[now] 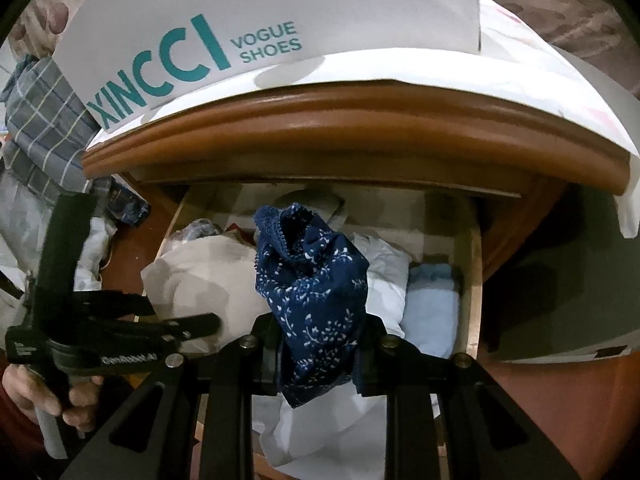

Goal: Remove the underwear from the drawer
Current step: 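Grasp the cream bra in the drawer with the left gripper while the right holds the underwear, then lift the cream bra into the white shoe box and open the left gripper, then carry the navy underwear over the shoe box and release it with the right gripper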

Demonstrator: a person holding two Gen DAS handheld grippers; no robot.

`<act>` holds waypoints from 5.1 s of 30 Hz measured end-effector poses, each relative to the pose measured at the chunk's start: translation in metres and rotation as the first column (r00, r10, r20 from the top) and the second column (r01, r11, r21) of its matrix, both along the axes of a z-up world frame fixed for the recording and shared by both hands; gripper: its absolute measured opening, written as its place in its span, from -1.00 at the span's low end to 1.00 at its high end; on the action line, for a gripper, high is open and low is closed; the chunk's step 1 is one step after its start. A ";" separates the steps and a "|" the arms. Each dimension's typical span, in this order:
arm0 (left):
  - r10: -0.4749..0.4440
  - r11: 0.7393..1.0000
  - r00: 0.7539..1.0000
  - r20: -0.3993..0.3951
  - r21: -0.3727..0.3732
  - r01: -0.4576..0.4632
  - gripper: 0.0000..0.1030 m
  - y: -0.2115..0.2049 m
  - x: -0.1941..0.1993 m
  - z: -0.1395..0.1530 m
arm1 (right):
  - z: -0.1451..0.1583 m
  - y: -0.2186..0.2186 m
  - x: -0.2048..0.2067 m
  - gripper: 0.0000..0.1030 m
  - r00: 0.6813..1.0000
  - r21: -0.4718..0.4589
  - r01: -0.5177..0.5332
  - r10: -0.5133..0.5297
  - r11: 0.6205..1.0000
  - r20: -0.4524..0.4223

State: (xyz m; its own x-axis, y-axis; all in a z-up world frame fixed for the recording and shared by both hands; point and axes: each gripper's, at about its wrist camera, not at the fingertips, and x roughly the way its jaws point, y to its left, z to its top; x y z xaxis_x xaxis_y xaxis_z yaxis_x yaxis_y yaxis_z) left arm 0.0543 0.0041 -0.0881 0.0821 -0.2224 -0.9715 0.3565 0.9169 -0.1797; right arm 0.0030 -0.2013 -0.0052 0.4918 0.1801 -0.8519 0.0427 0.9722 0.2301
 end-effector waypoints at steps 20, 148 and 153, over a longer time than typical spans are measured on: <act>0.155 0.986 0.986 -0.061 -0.058 -0.158 -0.39 0.018 0.004 -0.005 | -0.003 -0.002 0.004 -0.56 1.000 0.012 0.006 -0.006 1.000 -0.016; 0.221 0.949 0.730 0.646 0.029 -0.313 0.29 0.108 0.015 0.277 | 0.154 -0.056 -0.046 -0.56 0.965 -0.122 0.161 -0.131 0.979 0.227; 0.246 0.925 0.729 0.639 0.070 -0.374 0.29 0.127 -0.001 0.234 | 0.224 -0.062 -0.020 -0.56 0.943 -0.125 0.146 -0.100 0.981 0.317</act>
State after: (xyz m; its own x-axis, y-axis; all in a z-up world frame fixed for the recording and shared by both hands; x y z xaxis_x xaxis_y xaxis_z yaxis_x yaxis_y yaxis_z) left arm 0.0537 0.1311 0.1462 0.7003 0.0960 -0.7074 0.0203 0.9878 0.1542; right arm -0.0175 -0.2628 0.2186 0.7447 -0.0128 -0.6672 0.1138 0.9876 0.1080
